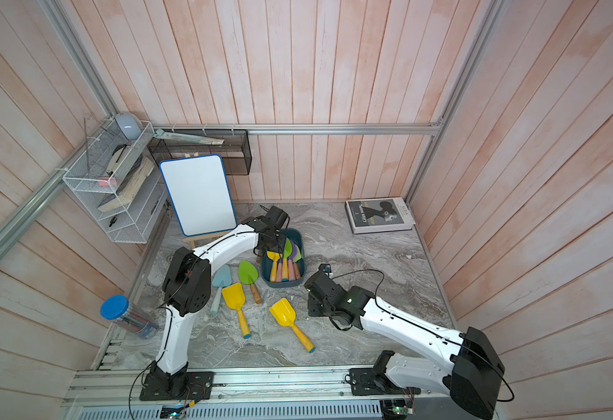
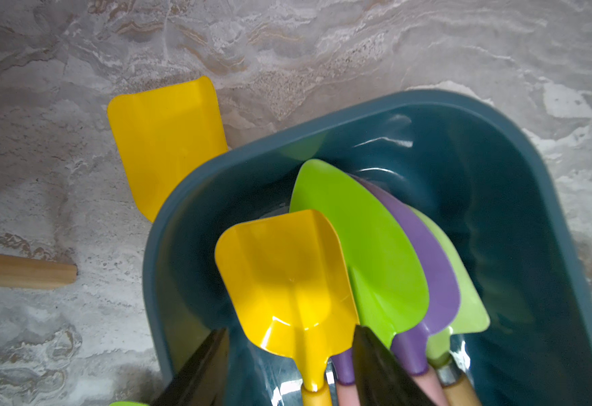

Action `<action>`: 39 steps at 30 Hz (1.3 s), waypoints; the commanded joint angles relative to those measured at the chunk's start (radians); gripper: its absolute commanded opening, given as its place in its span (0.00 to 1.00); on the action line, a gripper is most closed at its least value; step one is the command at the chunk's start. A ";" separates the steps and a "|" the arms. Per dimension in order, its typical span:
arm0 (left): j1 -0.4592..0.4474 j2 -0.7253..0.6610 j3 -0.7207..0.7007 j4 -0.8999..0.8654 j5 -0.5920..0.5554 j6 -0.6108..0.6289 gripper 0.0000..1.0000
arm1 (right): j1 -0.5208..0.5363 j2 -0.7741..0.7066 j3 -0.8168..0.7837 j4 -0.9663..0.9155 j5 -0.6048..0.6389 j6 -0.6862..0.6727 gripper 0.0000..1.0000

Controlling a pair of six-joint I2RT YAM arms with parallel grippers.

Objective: Put the shovel into the storage box
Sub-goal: Place the shovel in the storage box, then pick up the shovel from the center of the board.

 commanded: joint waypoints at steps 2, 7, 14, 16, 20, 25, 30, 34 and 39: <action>-0.009 -0.053 0.003 -0.009 -0.027 -0.020 0.64 | -0.002 0.015 -0.020 0.004 -0.058 -0.066 0.51; -0.010 -0.198 -0.079 0.044 0.010 -0.041 0.69 | 0.057 0.048 -0.027 -0.007 -0.088 -0.118 0.58; -0.009 -0.465 -0.278 0.163 0.134 -0.081 0.78 | 0.177 0.181 0.030 -0.046 -0.085 -0.152 0.63; -0.009 -0.524 -0.333 0.183 0.179 -0.097 0.79 | 0.205 0.223 0.046 -0.060 -0.079 -0.152 0.63; -0.009 -0.631 -0.460 0.242 0.275 -0.143 0.80 | 0.243 0.289 0.060 -0.077 -0.071 -0.139 0.64; -0.009 -0.739 -0.588 0.311 0.342 -0.200 0.82 | 0.269 0.330 0.065 -0.058 -0.075 -0.125 0.64; -0.009 -0.800 -0.658 0.346 0.387 -0.240 0.82 | 0.276 0.356 0.057 -0.038 -0.075 -0.108 0.63; -0.008 -0.835 -0.708 0.382 0.416 -0.272 0.82 | 0.279 0.370 0.041 -0.017 -0.084 -0.098 0.60; -0.009 -0.862 -0.746 0.398 0.434 -0.304 0.82 | 0.290 0.387 0.024 -0.002 -0.092 -0.080 0.56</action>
